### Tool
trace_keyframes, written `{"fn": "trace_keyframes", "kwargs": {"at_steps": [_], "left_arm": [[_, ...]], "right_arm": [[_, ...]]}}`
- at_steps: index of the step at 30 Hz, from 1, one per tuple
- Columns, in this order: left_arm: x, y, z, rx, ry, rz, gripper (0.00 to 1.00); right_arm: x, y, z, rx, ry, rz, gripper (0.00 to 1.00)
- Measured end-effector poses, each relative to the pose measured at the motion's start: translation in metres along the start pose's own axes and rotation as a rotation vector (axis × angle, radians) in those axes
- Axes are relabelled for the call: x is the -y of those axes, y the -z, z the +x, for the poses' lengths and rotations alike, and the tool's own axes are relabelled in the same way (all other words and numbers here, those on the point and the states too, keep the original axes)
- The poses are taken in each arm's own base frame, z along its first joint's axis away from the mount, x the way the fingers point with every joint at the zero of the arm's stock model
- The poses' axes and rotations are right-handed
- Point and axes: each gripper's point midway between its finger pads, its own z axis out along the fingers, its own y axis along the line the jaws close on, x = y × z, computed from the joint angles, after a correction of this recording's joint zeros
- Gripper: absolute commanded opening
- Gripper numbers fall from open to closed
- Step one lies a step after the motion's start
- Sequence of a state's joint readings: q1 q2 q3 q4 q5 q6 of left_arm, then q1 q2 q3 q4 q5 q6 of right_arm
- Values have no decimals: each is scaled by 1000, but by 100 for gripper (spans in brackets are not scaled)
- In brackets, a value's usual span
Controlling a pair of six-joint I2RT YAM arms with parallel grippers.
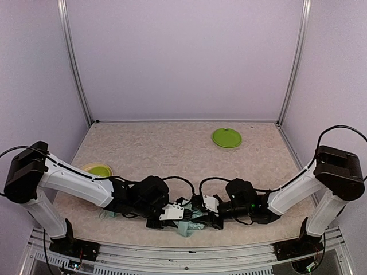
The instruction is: Put away the umbrella
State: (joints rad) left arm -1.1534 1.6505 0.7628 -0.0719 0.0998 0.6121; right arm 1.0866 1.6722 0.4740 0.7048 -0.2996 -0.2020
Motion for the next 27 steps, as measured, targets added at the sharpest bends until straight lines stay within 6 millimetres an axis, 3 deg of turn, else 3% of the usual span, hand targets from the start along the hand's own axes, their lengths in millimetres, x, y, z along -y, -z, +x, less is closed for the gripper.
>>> {"fn": "trace_keyframes", "kwargs": {"at_steps": [4,9,14,16,18,20,27], "left_arm": [[-7,3,-8,22,-5,-19,0],[-14,3,-15,51,18,-49,0],[-19,4,-13,45,35,-69,0],[-23,4,-11,39,45,-86,0],[-28,4,-9,29,57,-108,0],[-31,5,-7,20,64,-122,0],[-36,6,-4,7,79,-151,0]], "right_arm": [[17,7,-4,-7,9,77,62],[29,38,-22,20,-2,179,66],[29,75,-42,116,-64,247,59],[25,80,-38,126,-110,250,48],[13,80,-32,128,-147,219,38],[-2,77,-29,144,-192,159,34],[-31,45,-28,178,-276,-22,37]]}}
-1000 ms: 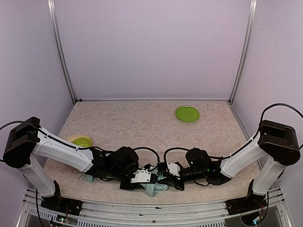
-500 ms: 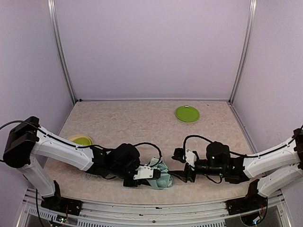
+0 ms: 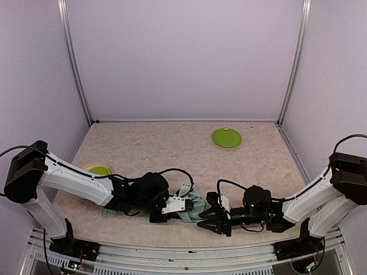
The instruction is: Put away the umbrella
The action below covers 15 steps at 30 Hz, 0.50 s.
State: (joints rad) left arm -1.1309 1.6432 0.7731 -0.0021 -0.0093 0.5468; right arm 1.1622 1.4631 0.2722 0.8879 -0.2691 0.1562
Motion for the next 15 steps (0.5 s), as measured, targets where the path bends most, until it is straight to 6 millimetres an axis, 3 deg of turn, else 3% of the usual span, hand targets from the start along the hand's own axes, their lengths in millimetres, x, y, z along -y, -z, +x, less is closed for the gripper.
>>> {"fn": "trace_keyframes", "kwargs": {"at_steps": [4,8,12,15], "left_arm": [[-1,0,0,-2,4,-5,0],[-1,0,1,-3,5,-6,0],[-2,0,1,-6,8,-11,0],[-5,0,3,-10,16,-18,0]], "right_arm": [[6,-22,8,-16,-9,-1,49],[12,-35,2,11,3,10,52],[15,-52,2,14,6,2,47],[14,-56,12,-2,2,-16,31]]}}
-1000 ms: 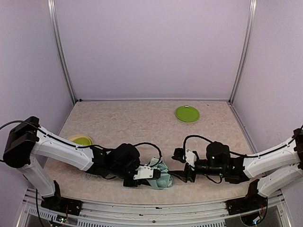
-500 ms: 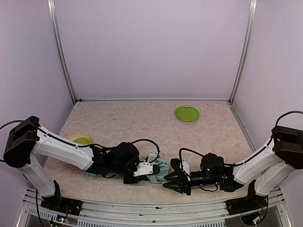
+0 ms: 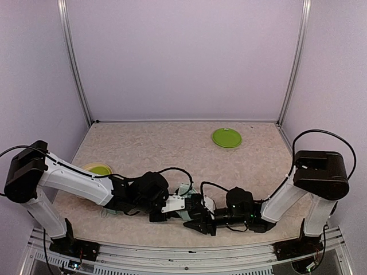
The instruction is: Put away the umbrella
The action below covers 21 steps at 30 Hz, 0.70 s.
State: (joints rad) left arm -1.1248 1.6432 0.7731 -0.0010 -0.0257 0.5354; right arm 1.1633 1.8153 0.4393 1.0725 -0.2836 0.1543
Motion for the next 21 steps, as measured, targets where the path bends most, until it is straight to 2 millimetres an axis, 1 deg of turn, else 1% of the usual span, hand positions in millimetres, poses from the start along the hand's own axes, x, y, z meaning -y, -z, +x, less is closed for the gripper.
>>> {"fn": "trace_keyframes", "kwargs": {"at_steps": [2,4,5,8,10,13,15,17,18,19,20,21], "left_arm": [[0,0,0,0,5,0,0],[-1,0,1,0,11,-1,0],[-2,0,1,0,18,-1,0],[-7,2,2,8,52,1,0],[-15,4,5,9,88,-4,0],[-36,10,14,12,175,-27,0],[-49,14,18,22,229,-44,0],[-63,21,19,46,284,-56,0],[-69,24,16,64,307,-60,0],[-75,28,13,83,330,-63,0],[-80,32,8,114,352,-61,0],[-86,38,2,147,373,-59,0]], "right_arm": [[-1,-2,10,-19,-12,-15,14],[-3,-3,17,-34,-23,-29,4],[-4,-3,17,-31,-21,-32,0],[-6,0,18,-29,-26,-43,0],[-8,3,23,-41,-31,-46,0],[-9,7,27,-62,-36,-50,0],[-10,8,22,-56,-27,-49,0],[-10,11,13,-40,-4,-45,0],[-10,12,6,-26,8,-41,0],[-9,13,3,-21,20,-33,0],[-10,15,-6,2,36,-28,0],[-9,16,-11,13,48,-19,0]]}}
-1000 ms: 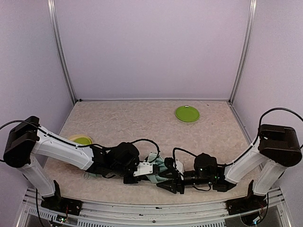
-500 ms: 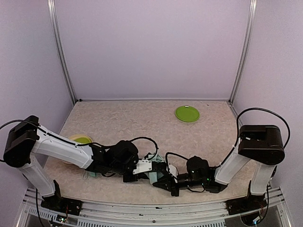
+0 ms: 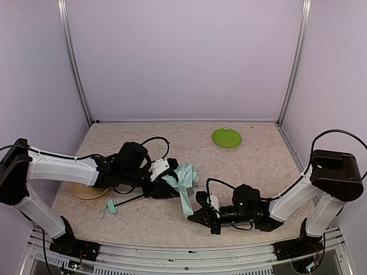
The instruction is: Put away the umbrella
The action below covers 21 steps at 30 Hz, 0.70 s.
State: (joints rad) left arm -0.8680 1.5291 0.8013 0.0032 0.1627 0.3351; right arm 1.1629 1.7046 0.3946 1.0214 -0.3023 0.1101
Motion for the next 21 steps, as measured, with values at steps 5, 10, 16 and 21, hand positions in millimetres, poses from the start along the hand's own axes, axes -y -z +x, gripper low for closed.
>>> {"fn": "trace_keyframes", "kwargs": {"at_steps": [5,10,16,21], "left_arm": [[-2,30,-41,157,77,57,0],[16,70,-79,298,115,167,0],[56,116,-112,426,54,319,0],[91,126,-118,448,-19,438,0]], "right_arm": [[10,2,-11,20,48,59,0],[35,14,-31,63,100,169,0],[56,30,-75,163,215,244,0],[57,35,-92,198,333,208,0]]}}
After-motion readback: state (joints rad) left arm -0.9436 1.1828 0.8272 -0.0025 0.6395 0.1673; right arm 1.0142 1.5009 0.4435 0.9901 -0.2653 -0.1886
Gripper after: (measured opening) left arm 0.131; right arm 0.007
